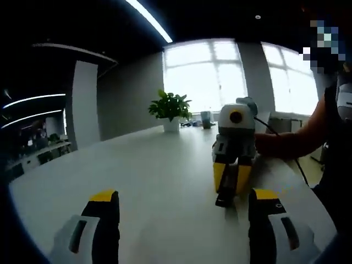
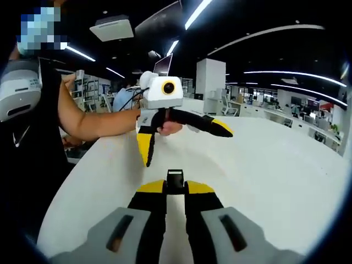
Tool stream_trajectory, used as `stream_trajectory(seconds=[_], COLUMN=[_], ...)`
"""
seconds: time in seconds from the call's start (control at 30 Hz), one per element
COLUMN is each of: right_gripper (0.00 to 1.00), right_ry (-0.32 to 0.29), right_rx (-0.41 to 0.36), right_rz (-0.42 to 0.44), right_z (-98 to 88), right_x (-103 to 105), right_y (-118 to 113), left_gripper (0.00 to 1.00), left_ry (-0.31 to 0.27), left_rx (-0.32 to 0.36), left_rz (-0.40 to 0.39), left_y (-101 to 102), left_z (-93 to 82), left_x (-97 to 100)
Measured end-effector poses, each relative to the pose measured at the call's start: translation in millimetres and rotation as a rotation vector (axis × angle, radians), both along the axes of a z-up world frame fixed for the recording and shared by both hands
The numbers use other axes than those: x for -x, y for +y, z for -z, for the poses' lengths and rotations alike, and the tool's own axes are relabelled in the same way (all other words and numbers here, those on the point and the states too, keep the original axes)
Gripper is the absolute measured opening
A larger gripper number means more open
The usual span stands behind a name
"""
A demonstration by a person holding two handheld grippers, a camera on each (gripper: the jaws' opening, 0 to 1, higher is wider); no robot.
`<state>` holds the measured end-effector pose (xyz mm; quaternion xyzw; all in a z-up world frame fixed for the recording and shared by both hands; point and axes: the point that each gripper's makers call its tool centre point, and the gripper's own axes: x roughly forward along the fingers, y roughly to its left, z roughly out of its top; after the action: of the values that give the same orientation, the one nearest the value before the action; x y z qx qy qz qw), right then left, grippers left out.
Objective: Snap the two parts of the plastic buckle together until the buckle closes and remains connected.
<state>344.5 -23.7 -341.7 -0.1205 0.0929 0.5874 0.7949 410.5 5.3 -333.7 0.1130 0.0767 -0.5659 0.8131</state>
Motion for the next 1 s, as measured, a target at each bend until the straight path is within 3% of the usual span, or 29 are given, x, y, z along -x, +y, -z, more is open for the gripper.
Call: stream_trajectory(seconds=[0.03, 0.17, 0.27, 0.5, 1.0], right_gripper=[0.10, 0.10, 0.10, 0.10, 0.10], right_ry=[0.000, -0.015, -0.024, -0.050, -0.053], right_rx=[-0.003, 0.000, -0.007, -0.018, -0.027], right_rz=[0.016, 0.070, 0.092, 0.117, 0.215], right_z=[-0.7, -1.3, -3.2, -7.8, -15.7], right_x=[-3.0, -13.6, -18.1, -23.6, -42.8], right_y=[-1.0, -6.0, -8.4, -10.3, -18.7], left_gripper=[0.95, 0.99, 0.99, 0.99, 0.99], left_ry=[-0.005, -0.023, -0.073, -0.071, -0.034], left_rx=[-0.027, 0.005, -0.069, -0.105, -0.066], left_rz=[-0.020, -0.052, -0.127, -0.177, -0.193], left_y=[3.9, 11.3, 23.0, 32.1, 34.9], left_z=[4.2, -1.4, 4.5, 12.4, 10.9], left_x=[-5.6, -16.8, -32.0, -41.6, -47.8])
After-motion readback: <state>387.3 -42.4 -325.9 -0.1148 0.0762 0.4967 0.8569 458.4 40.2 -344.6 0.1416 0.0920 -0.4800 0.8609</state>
